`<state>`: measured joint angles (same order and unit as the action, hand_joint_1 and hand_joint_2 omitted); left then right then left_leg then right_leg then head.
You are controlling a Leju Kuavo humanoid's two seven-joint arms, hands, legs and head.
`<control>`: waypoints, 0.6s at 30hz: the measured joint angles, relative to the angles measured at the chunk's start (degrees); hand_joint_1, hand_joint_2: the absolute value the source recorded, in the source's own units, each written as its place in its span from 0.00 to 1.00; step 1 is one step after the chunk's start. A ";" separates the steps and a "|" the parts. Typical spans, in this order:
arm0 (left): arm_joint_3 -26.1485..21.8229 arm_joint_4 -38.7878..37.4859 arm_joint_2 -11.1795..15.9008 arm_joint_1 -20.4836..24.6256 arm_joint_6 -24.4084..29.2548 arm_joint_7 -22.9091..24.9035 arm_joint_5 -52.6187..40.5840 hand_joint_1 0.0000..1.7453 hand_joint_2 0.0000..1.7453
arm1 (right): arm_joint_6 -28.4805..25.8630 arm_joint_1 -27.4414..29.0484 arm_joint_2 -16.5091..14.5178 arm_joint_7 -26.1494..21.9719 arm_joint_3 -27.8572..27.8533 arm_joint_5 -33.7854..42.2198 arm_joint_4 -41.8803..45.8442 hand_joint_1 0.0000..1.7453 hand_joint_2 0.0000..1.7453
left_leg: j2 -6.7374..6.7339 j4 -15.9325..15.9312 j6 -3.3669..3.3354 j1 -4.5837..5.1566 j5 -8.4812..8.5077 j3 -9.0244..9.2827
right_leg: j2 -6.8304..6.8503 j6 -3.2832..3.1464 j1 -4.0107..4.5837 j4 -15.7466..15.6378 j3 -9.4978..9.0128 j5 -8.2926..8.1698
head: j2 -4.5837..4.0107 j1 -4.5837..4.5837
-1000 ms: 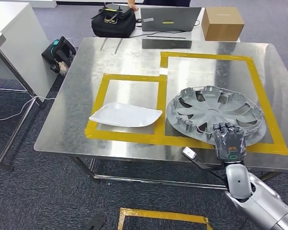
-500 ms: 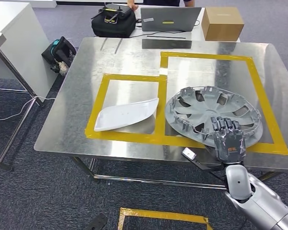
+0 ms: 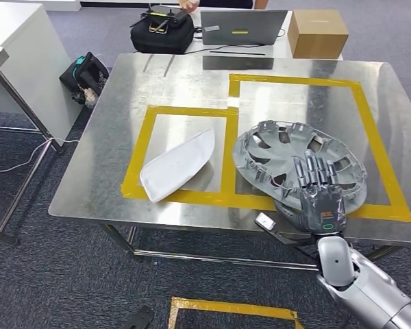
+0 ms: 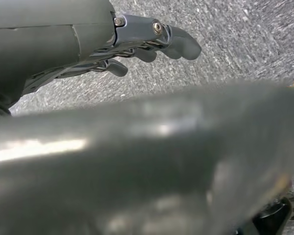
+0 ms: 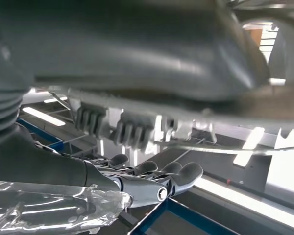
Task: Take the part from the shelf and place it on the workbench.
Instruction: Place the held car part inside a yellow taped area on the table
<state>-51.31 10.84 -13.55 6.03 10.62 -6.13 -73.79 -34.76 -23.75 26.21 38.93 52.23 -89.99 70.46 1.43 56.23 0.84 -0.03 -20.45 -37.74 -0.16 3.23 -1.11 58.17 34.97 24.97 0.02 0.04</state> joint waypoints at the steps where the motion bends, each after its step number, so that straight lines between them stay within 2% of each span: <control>1: -0.01 0.00 0.00 -0.01 -0.06 0.07 0.01 0.00 0.00 | -0.05 -0.06 -0.08 0.00 0.11 0.00 -0.03 0.00 0.00 | 0.00 0.00 0.00 0.00 0.00 0.00 | 0.00 0.00 0.00 0.00 0.00 0.00 | 0.00 0.00; 5: -0.01 0.00 0.01 -0.04 -0.47 0.33 -0.04 0.00 0.00 | -0.23 -0.18 -0.39 0.00 0.48 0.00 -0.16 0.00 0.00 | 0.00 0.05 -0.06 0.04 -0.07 -0.02 | 0.00 0.01 -0.04 -0.02 -0.01 0.00 | 0.01 -0.01; 12: -0.01 0.00 0.11 -0.06 -0.53 1.07 -0.64 0.00 0.00 | -0.76 -0.41 -1.31 0.00 1.09 -0.02 -0.34 0.00 0.00 | 0.00 0.62 -0.94 0.30 -0.78 -0.08 | -0.02 0.46 -0.28 -0.16 -0.27 0.24 | 0.01 -0.02; 16: 0.00 0.00 0.09 -0.09 -0.44 1.17 -0.67 0.00 0.00 | -0.85 -0.63 -1.46 0.00 1.04 -0.03 -0.32 0.00 0.00 | -0.06 -0.20 -1.97 0.28 -1.84 0.71 | -0.02 1.42 -0.39 -0.37 -1.09 0.02 | 0.00 0.01; 17: 0.01 0.00 0.07 -0.11 -0.43 1.17 -0.67 0.00 0.00 | -0.91 -0.66 -1.49 0.00 1.01 -0.03 -0.32 0.00 0.00 | -0.09 -0.44 -2.27 0.11 -1.95 1.24 | 0.00 1.58 -0.35 0.22 -1.11 0.28 | 0.00 0.11; 18: 0.01 0.00 0.04 -0.13 -0.42 1.17 -0.67 0.00 0.00 | -0.97 -0.73 -1.50 0.00 0.98 -0.04 -0.32 0.00 0.00 | -0.14 -0.49 -2.54 -0.03 -2.02 1.79 | 0.01 1.59 -0.33 1.48 -0.65 1.30 | 0.00 0.27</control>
<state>-51.30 10.84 -13.51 5.91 10.20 -4.96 -74.47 -35.73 -24.48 24.70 38.93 53.22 -90.02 70.14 1.29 55.75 -1.70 -0.06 -22.46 -35.95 -0.15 4.82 -1.44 59.66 34.31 26.28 0.02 0.31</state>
